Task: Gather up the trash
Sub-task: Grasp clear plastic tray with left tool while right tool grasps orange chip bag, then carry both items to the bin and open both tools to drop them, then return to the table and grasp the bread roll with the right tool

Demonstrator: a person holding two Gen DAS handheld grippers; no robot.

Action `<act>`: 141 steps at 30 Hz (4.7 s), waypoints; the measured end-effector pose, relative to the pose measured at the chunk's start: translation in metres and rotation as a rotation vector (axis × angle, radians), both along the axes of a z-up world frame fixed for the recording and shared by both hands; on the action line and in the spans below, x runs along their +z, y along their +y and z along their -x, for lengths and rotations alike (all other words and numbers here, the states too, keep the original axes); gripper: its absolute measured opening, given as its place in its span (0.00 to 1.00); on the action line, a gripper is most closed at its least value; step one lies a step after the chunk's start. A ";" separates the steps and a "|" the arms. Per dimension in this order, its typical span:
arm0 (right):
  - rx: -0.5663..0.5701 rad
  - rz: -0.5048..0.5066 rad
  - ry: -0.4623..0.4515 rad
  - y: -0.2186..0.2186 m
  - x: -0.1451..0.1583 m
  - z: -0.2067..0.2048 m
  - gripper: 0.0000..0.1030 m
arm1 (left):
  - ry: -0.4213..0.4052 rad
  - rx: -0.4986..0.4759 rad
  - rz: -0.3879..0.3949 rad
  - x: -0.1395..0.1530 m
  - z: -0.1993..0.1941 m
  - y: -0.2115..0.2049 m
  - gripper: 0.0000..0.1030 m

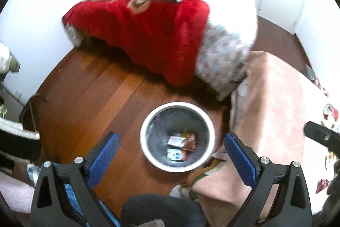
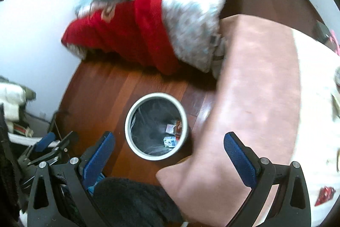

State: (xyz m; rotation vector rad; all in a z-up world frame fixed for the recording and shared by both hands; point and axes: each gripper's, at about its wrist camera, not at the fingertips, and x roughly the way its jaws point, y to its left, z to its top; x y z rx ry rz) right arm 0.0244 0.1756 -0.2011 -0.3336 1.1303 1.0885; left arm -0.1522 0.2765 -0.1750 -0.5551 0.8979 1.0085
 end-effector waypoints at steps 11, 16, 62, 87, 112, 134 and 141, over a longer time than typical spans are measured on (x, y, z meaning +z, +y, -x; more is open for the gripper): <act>-0.438 0.178 -0.086 -0.235 -0.022 -0.200 1.00 | 0.056 -0.276 0.112 -0.051 -0.186 -0.116 0.98; -0.545 0.283 -0.102 -0.300 -0.053 -0.301 1.00 | 0.116 -0.404 0.118 -0.080 -0.289 -0.162 0.98; -0.198 -0.060 0.071 -0.154 0.013 -0.161 0.05 | -0.152 -0.325 0.005 0.040 -0.180 -0.084 0.45; 0.163 0.373 0.218 0.189 -0.235 0.061 0.06 | -0.090 0.123 0.566 -0.212 0.022 0.151 0.53; -0.056 0.254 -0.005 -0.016 -0.076 -0.042 0.99 | 0.098 -0.120 0.248 -0.080 -0.051 -0.017 0.94; -0.276 0.383 -0.022 -0.231 -0.108 -0.304 0.54 | 0.382 -0.530 0.429 -0.155 -0.292 -0.209 0.95; -0.286 0.386 -0.077 -0.241 -0.106 -0.297 0.27 | 0.398 -0.541 0.447 -0.156 -0.297 -0.201 0.95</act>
